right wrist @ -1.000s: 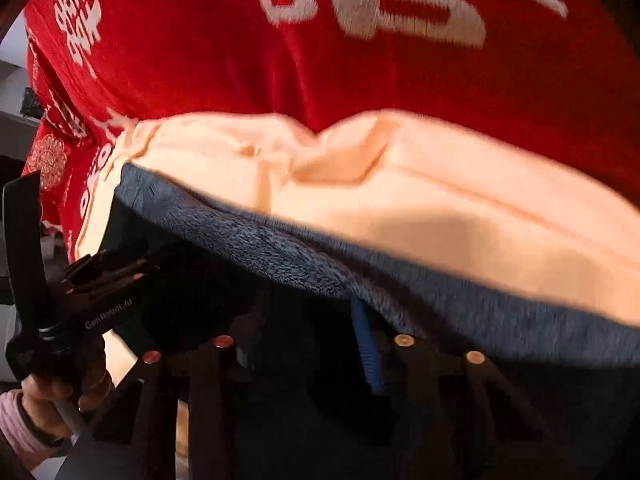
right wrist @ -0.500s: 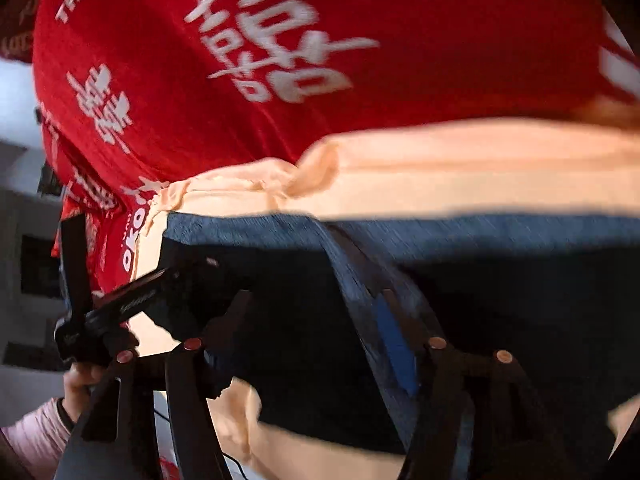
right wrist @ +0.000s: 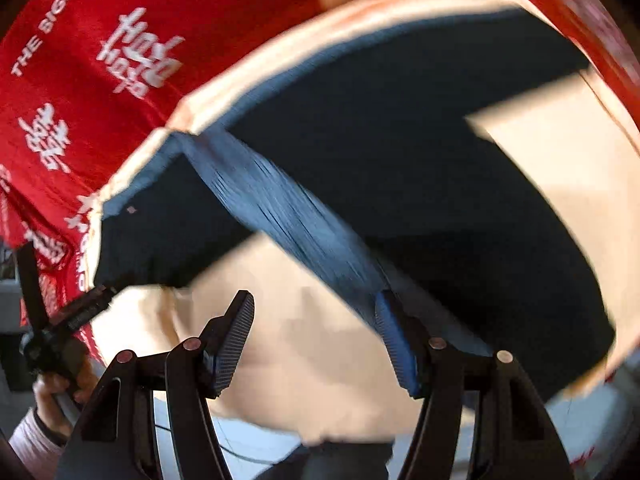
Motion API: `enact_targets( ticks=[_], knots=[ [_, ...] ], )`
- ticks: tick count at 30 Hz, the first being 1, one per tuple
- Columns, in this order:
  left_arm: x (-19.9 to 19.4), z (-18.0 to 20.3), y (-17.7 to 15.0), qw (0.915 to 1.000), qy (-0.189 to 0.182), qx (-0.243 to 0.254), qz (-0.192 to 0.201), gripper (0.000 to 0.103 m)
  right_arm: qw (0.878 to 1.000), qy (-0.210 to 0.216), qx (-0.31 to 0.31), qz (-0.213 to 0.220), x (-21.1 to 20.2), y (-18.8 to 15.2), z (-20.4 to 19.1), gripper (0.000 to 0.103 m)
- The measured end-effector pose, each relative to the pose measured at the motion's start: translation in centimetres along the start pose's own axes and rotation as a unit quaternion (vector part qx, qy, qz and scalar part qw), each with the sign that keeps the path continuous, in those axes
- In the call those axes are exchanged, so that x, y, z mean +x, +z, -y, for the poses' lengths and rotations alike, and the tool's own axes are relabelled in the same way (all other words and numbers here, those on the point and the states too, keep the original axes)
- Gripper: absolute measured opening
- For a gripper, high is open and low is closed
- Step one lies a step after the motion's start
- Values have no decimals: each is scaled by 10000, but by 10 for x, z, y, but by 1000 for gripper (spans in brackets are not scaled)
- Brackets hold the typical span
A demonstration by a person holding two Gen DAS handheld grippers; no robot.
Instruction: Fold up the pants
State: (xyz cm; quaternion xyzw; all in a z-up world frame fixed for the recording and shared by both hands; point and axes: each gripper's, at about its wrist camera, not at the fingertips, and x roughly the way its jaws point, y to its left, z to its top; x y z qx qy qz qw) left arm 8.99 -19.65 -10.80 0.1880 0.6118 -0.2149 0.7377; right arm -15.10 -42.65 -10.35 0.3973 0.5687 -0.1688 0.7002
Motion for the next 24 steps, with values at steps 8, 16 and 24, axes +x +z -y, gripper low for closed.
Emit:
enact_targets(
  ticks=[8, 16, 24],
  knots=[
    [-22, 60, -23, 9957, -731, 577, 32, 79, 9950, -460, 878, 157, -17, -69, 73, 67],
    [8, 159, -27, 9867, -1281, 948, -324, 79, 9910, -451, 1256, 140, -7, -94, 139, 67],
    [40, 213, -21, 9827, -1622, 593, -674, 79, 9912, 543, 1181, 244, 11, -90, 169, 67]
  ],
)
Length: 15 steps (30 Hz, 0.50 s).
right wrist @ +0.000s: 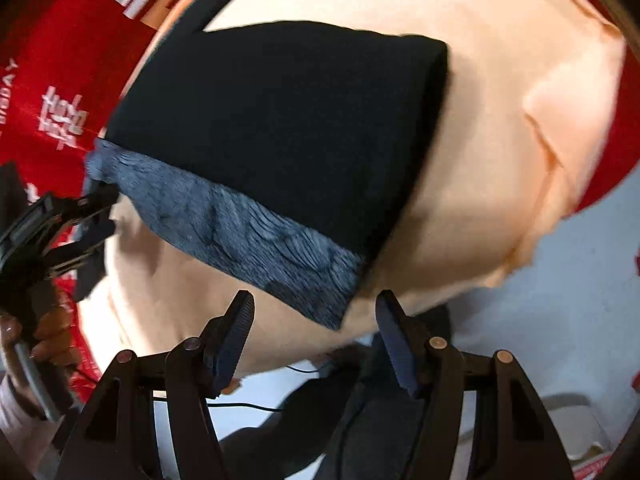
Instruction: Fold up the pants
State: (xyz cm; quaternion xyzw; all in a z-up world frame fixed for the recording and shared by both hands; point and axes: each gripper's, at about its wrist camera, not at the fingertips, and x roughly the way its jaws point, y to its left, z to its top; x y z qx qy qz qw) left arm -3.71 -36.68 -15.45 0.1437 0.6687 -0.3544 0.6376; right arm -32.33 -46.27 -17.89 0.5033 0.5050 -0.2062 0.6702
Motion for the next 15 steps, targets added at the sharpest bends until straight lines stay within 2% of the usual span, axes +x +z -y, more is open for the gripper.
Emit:
enact_targets(
  ticks=[2, 4, 8, 10, 11, 12, 13, 14, 15],
  knots=[
    [4, 8, 2, 10000, -34, -13, 0, 79, 9998, 194, -64, -48, 0, 3, -1, 67],
    [6, 16, 4, 9999, -130, 25, 20, 79, 9990, 420, -90, -89, -2, 4, -1, 63],
    [11, 25, 7, 9995, -297, -41, -48, 79, 9962, 738, 143, -429, -1, 5, 2, 26],
    [11, 28, 9, 9995, -304, -71, -72, 77, 9952, 838, 237, -439, -5, 6, 0, 20],
    [12, 30, 10, 9993, -342, -106, -87, 72, 9954, 825, 201, -436, -10, 7, -2, 18],
    [12, 31, 11, 9992, -370, -123, -106, 50, 9957, 819, 122, -413, -15, 8, -6, 17],
    [14, 33, 13, 9989, -402, -130, -186, 40, 9960, 809, 35, -371, -23, 10, -10, 16],
    [14, 34, 15, 9989, -389, -157, -221, 39, 9960, 831, -27, -338, -30, 11, -13, 16],
    [11, 31, 15, 9986, -446, -191, -222, 27, 9956, 892, -77, -287, -38, 17, -18, 15]
  ],
)
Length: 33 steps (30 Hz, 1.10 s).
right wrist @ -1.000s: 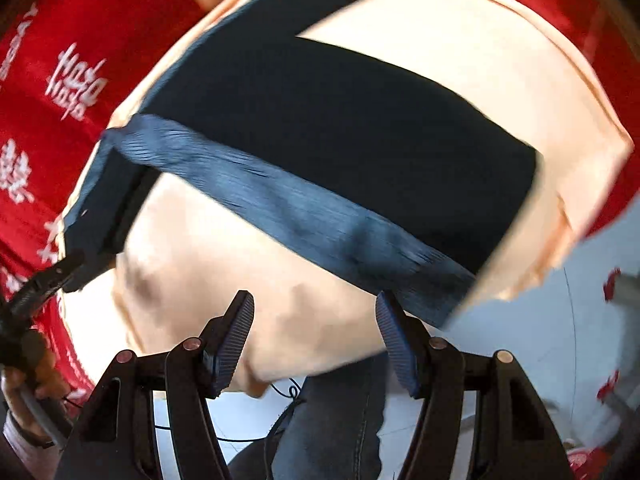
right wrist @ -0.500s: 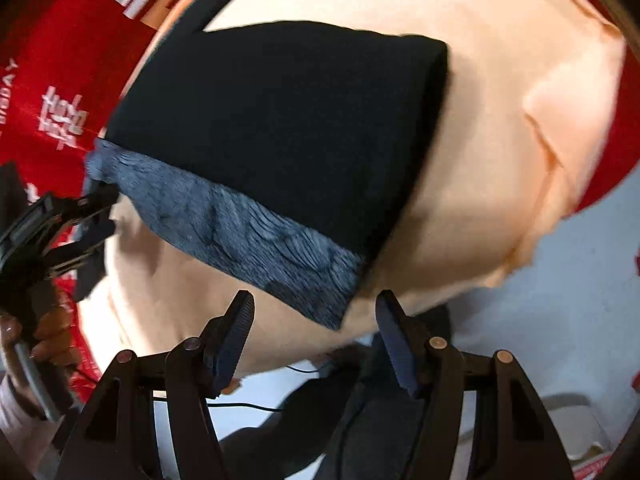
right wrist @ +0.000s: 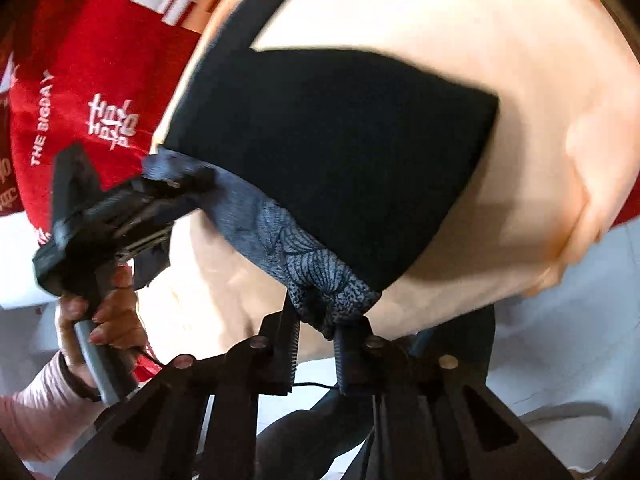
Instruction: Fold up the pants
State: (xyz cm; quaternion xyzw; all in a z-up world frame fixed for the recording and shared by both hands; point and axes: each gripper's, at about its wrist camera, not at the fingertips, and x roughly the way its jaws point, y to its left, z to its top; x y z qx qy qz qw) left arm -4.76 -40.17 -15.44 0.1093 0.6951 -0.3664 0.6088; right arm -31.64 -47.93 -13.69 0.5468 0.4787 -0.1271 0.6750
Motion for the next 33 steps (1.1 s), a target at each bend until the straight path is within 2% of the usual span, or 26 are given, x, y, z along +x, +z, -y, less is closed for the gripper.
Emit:
enact_targets(
  ticks=[1, 6, 10, 11, 15, 17, 18, 19, 21, 25, 29, 31, 33],
  knots=[
    [-3, 0, 2, 9999, -79, -60, -25, 21, 10000, 36, -47, 41, -6, 2, -3, 15],
    [-33, 12, 21, 9992, -300, -129, 227, 21, 9975, 170, -496, 482, -48, 47, -37, 14],
    [-54, 33, 54, 9980, -241, 82, 574, 21, 9920, 131, -899, 873, -77, 113, -59, 13],
    [-57, 38, 65, 9973, -192, 140, 688, 21, 9903, 48, -1007, 954, -82, 135, -65, 9],
    [-71, 48, 95, 9934, 77, 296, 1103, 22, 9853, -147, -1308, 1093, -88, 212, -84, 9],
    [-77, 51, 110, 9899, 345, 360, 1325, 39, 9823, -343, -1483, 1092, -81, 245, -93, 9],
    [-81, 51, 115, 9864, 591, 369, 1487, 66, 9812, -425, -1538, 1082, -76, 256, -95, 9],
    [-84, 51, 117, 9834, 759, 349, 1609, 82, 9804, -497, -1584, 1064, -69, 270, -97, 9],
    [-89, 46, 119, 9793, 899, 340, 1782, 82, 9780, -667, -1672, 1052, -57, 295, -101, 9],
    [-74, 31, 121, 9777, 1321, 271, 1608, 82, 9758, -958, -1669, 1038, -32, 338, -99, 9],
    [-48, 14, 123, 9764, 1653, 93, 1390, 82, 9730, -1219, -1705, 967, -10, 361, -94, 10],
    [-25, 5, 127, 9731, 1973, 41, 1192, 82, 9711, -1421, -1717, 851, -6, 364, -92, 26],
    [-10, 0, 127, 9727, 2082, -34, 1022, 82, 9696, -1383, -1783, 943, -16, 355, -94, 65]
  ],
)
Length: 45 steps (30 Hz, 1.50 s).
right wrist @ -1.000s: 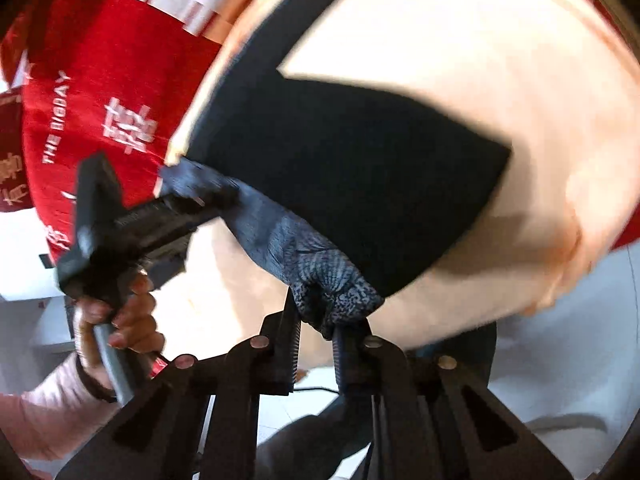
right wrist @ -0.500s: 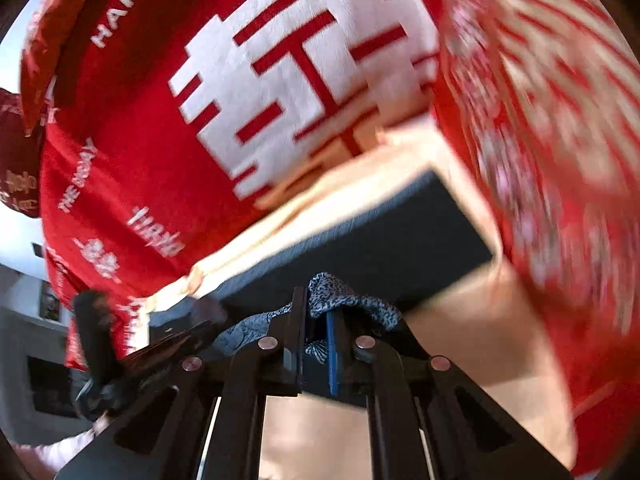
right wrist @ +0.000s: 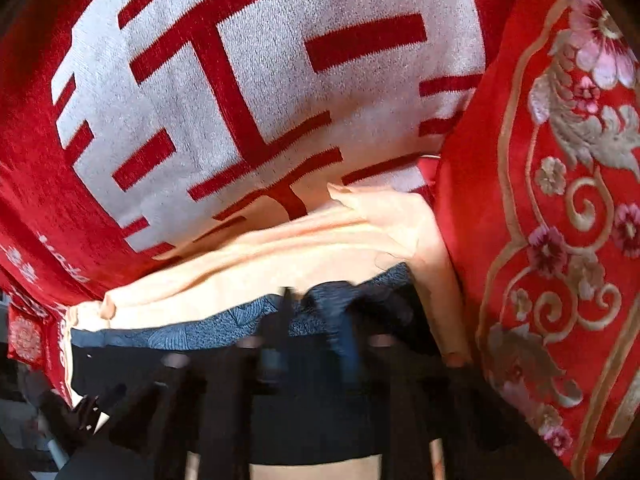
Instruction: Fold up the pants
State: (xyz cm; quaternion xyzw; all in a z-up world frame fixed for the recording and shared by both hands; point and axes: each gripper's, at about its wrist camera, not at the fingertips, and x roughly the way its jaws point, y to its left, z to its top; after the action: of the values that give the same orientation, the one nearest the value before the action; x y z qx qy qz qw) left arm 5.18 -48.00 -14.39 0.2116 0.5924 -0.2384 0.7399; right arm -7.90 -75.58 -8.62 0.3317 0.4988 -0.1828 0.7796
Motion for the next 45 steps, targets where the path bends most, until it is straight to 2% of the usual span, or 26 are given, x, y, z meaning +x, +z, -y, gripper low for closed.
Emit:
enact_targets(
  ticks=[1, 3, 6, 7, 8, 10, 16, 18, 20, 21, 22, 24, 26, 28, 29, 31, 32, 34, 35, 37, 42, 43, 45],
  knots=[
    [8, -1, -1, 9999, 37, -49, -83, 82, 10000, 10, -25, 81, -8, -5, -1, 69],
    [13, -3, -4, 9998, 60, -109, -128, 82, 9999, 85, -96, 103, -23, -25, -1, 69],
    [16, -4, -4, 9997, 92, -158, -158, 82, 9997, -240, -11, -86, -24, -51, 9, 69],
    [17, -3, -4, 9997, 110, -150, -170, 82, 9995, -286, 23, -159, -18, -58, 13, 68],
    [17, -3, -3, 9997, 125, -135, -179, 82, 9993, -309, 44, -211, -13, -59, 16, 60],
    [16, -2, 0, 9996, 162, -103, -214, 82, 9990, -315, 137, -282, 0, -53, 19, 47],
    [3, -7, 27, 9991, 173, -323, 192, 82, 9998, -91, -3, -179, 41, -11, 10, 46],
    [10, -11, 41, 9983, 256, -474, 210, 82, 9989, -365, 80, -276, 62, -1, 17, 46],
    [22, -19, 49, 9966, 514, -592, 237, 82, 9964, -790, 148, -253, 72, 3, 30, 31],
    [27, -23, 51, 9955, 649, -648, 221, 82, 9957, -876, 196, -224, 72, 3, 34, 13],
    [33, -30, 51, 9945, 695, -767, 151, 82, 9944, -996, 302, -190, 69, 3, 39, 7],
    [36, -46, 46, 9929, 420, -1107, 120, 84, 9916, -1240, 362, -82, 60, 1, 40, 7],
    [33, -58, 42, 9913, 540, -1196, 112, 84, 9898, -1408, 207, -48, 55, -2, 35, 9],
    [25, -72, 35, 9900, 720, -1209, 41, 84, 9903, -1381, 116, -59, 48, -7, 30, 15],
    [22, -76, 32, 9900, 722, -1213, 39, 84, 9910, -1330, 105, -65, 43, -11, 27, 25],
    [9, -87, 22, 9899, 802, -1163, 82, 84, 9922, -1241, 77, -4, 29, -22, 23, 57],
    [6, -92, 20, 9899, 840, -1140, 86, 84, 9922, -1241, 53, 40, 24, -27, 21, 61],
    [-1, -96, 10, 9896, 896, -1124, 62, 84, 9926, -1210, -60, 90, 13, -39, 18, 63],
    [-3, -96, 17, 9897, 883, -1128, 48, 84, 9931, -1164, -99, 48, 9, -47, 17, 63],
    [-3, -96, 9, 9903, 874, -1083, 16, 84, 9937, -1113, -102, -56, 6, -63, 16, 63],
    [25, -84, -13, 9911, 948, -894, -286, 85, 9908, -1285, -268, -324, 21, -96, 22, 62],
    [23, -84, -16, 9905, 987, -948, -156, 91, 9909, -1271, -331, -293, 25, -97, 24, 62],
    [23, -87, -16, 9892, 1028, -1037, -153, 93, 9886, -1399, -500, -238, 27, -95, 20, 62]
  ],
)
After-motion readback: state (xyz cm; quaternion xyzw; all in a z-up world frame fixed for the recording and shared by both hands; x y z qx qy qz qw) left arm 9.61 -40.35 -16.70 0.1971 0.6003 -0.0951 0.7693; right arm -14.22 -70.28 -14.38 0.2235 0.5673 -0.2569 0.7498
